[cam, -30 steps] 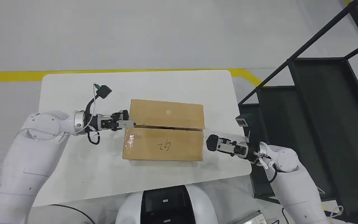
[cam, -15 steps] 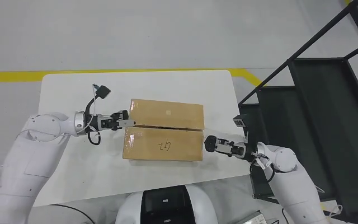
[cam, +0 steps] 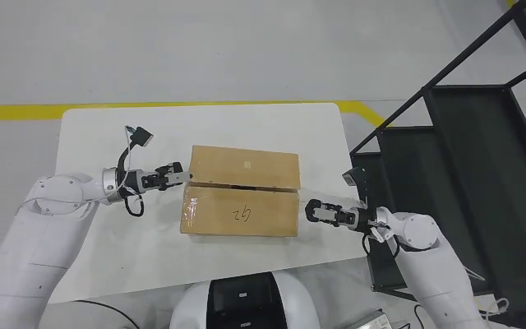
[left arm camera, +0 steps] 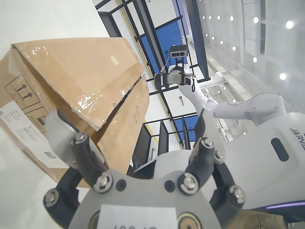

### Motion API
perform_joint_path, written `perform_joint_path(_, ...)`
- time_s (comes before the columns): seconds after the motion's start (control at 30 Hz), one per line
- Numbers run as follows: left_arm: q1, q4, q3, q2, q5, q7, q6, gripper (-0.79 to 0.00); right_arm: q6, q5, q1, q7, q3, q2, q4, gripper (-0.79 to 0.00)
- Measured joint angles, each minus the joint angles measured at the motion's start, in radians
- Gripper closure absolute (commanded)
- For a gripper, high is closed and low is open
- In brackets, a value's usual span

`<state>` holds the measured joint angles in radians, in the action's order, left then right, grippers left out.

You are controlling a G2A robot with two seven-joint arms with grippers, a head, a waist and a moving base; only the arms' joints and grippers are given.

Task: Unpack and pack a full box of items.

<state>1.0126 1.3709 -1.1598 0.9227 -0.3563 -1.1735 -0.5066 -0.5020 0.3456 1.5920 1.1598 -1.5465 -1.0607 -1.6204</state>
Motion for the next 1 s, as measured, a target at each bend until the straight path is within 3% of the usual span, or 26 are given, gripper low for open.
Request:
perform_joint_path(0.27,-0.019,-0.027,0.019,0.007,0.0,0.0,-0.001,-0.785,-0.017,-0.072,-0.074,-0.076,0.07,-0.006,0.094,-0.785)
perform_joint_path(0.6,-0.009,-0.029,0.003,0.004,-0.018,-0.004,-0.003,-0.785,-0.038,-0.043,-0.114,-0.031,0.135,-0.006,0.115,-0.785)
perform_joint_path(0.87,0.0,-0.036,-0.009,0.003,-0.058,-0.025,-0.011,-0.785,-0.078,0.12,-0.143,0.062,0.174,-0.007,0.134,-0.785)
perform_joint_path(1.0,0.004,-0.042,-0.013,0.003,-0.074,-0.033,-0.019,-0.785,-0.048,0.212,-0.143,0.112,0.183,0.0,0.09,-0.785)
